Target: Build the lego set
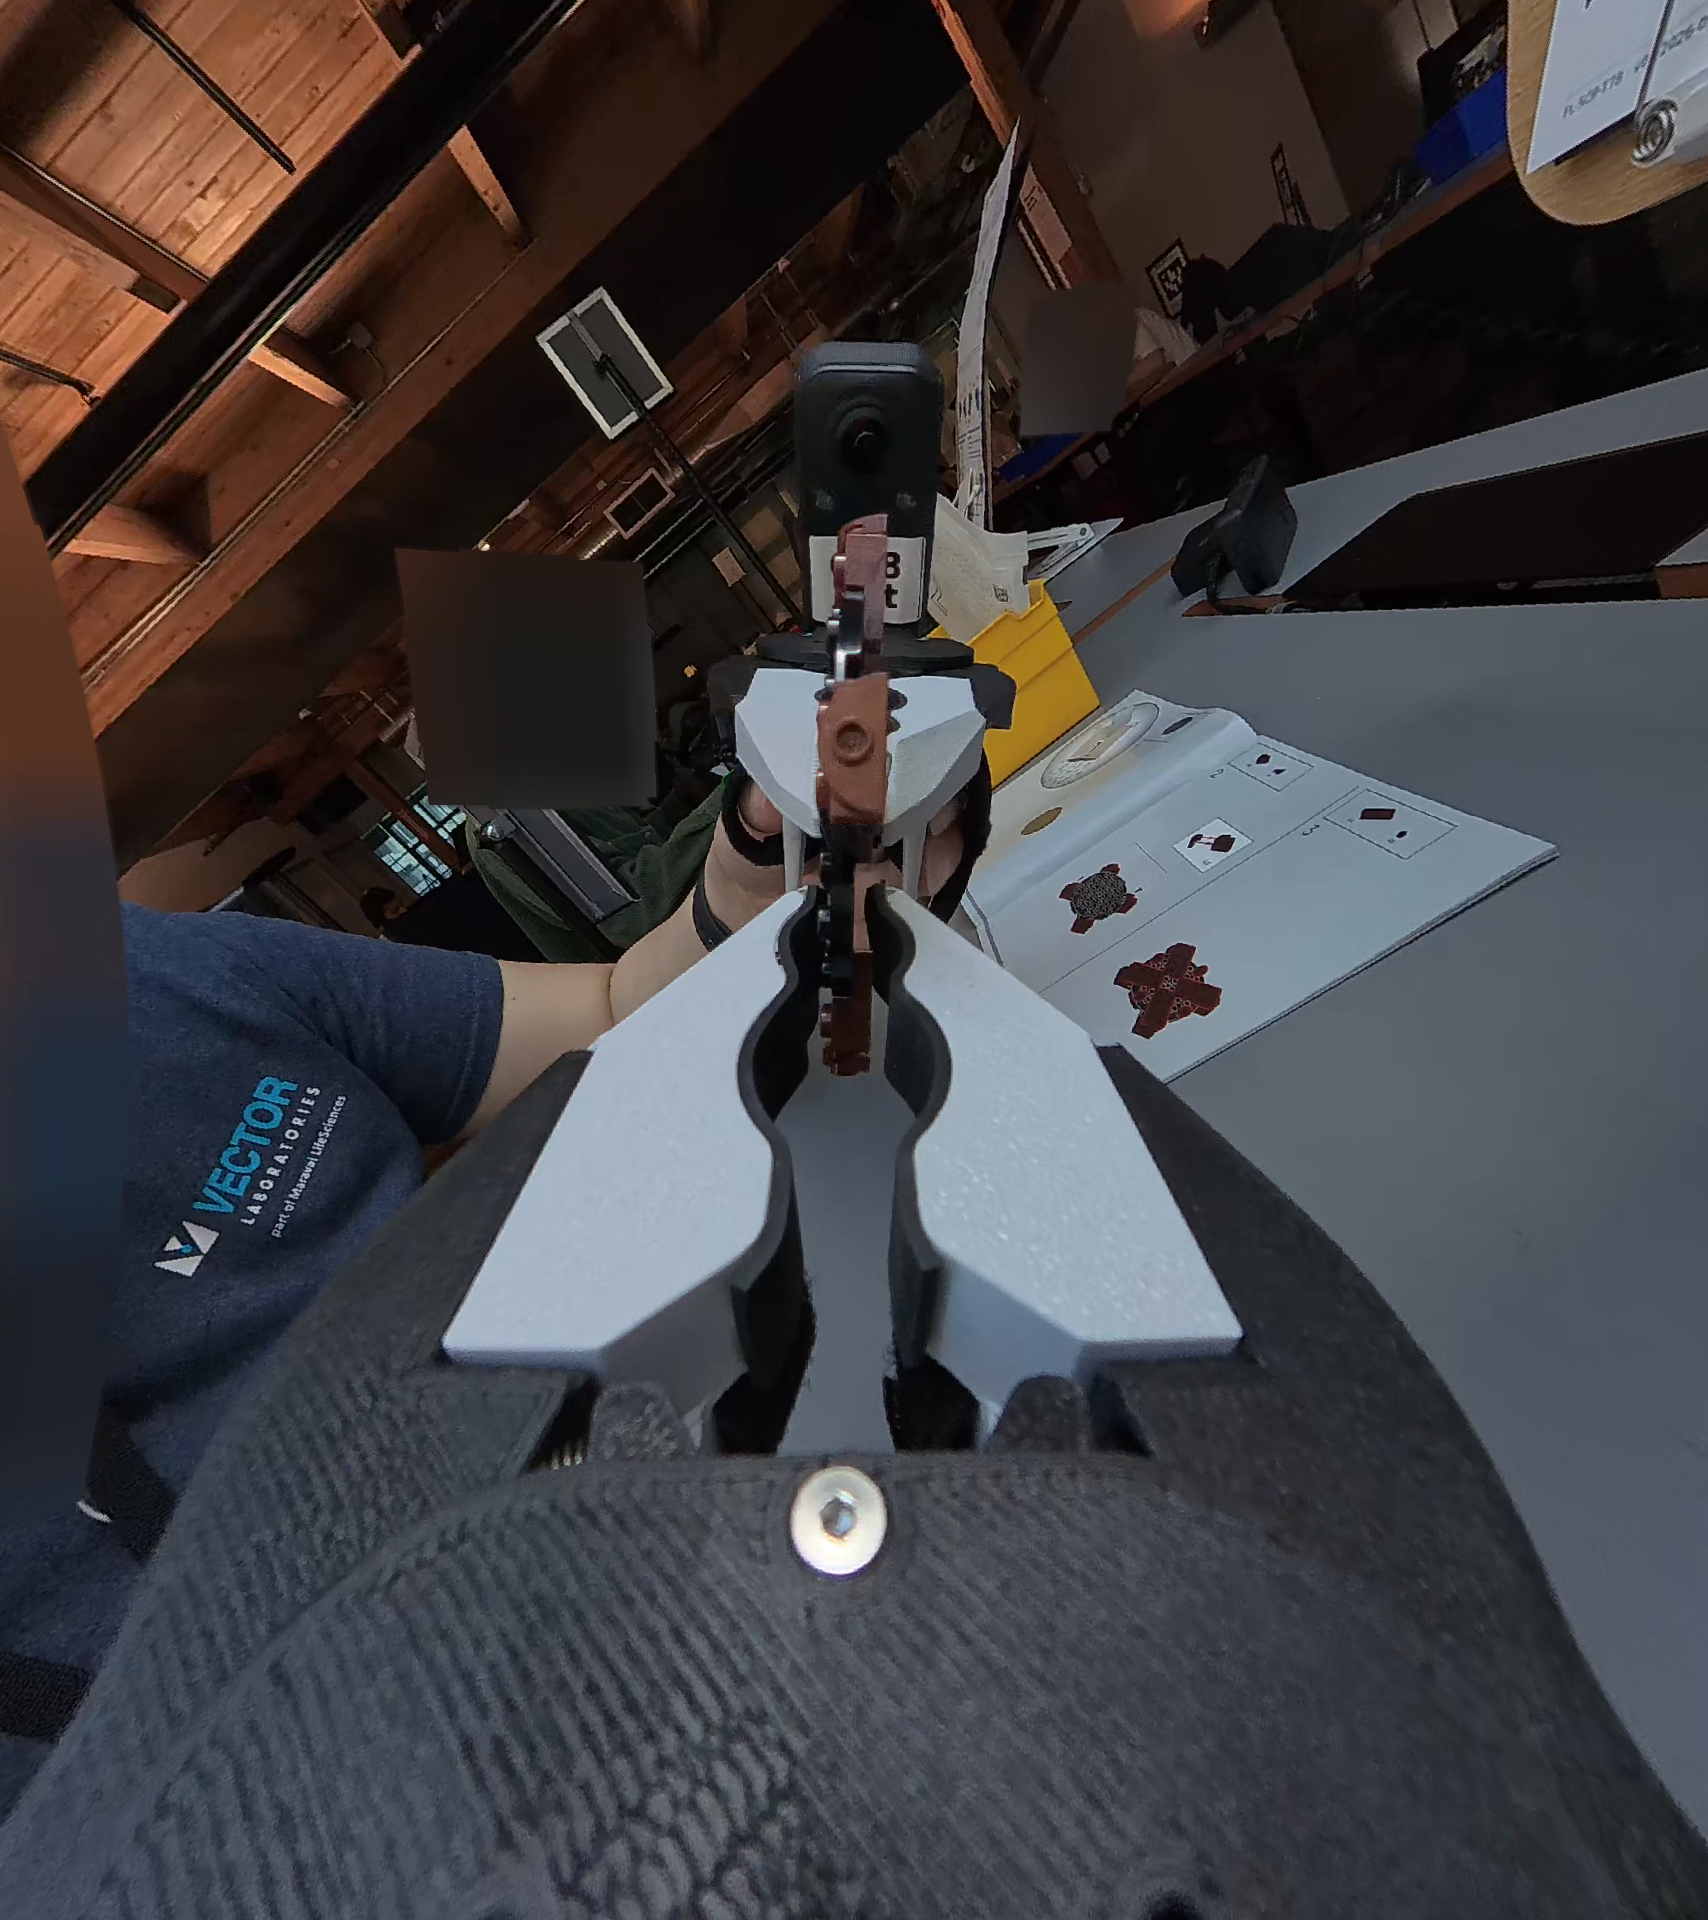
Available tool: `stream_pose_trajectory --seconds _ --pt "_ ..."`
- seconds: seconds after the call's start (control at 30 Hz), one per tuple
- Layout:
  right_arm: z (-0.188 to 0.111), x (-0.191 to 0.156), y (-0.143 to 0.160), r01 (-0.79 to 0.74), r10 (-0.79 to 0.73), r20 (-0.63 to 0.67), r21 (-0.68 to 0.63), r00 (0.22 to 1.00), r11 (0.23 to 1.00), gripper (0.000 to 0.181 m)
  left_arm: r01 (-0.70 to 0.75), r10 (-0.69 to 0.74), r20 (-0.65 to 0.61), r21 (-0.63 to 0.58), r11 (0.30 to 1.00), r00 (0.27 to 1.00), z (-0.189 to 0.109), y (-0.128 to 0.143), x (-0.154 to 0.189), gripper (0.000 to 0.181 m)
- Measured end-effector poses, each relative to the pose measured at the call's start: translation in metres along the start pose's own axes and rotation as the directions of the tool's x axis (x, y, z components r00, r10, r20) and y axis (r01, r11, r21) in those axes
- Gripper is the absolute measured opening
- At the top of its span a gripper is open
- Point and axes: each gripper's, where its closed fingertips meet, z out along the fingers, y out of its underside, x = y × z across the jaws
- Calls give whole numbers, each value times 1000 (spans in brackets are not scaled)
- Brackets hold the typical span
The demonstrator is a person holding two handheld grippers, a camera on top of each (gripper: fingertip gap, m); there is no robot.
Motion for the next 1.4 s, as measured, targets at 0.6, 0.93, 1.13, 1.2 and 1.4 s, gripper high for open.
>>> stream_pose_trajectory --seconds 0.6,0.93,1.13,1.2,1.4 --pt "-1 0 -5 25 -25 -14 36 1000 999 7 -50 50 15 6 999 999 4 2 -1 5" --pt "-2 -6 -11 34 -35 19 70 999 997 18 -83 83 15 15 996 996 2 -2 5 5" --pt "-27 2 -29 -3 3 4 141 1000 990 23 -87 86 16 68 994 996 -7 -12 3 5" --pt "-20 -1 -24 1 -3 14 114 1000 993 24 -98 96 28 57 994 995 -6 -11 2 5" --pt "-7 2 -10 6 -5 -28 47 1000 999 7 -101 100 37 34 994 994 -2 -6 1 5"
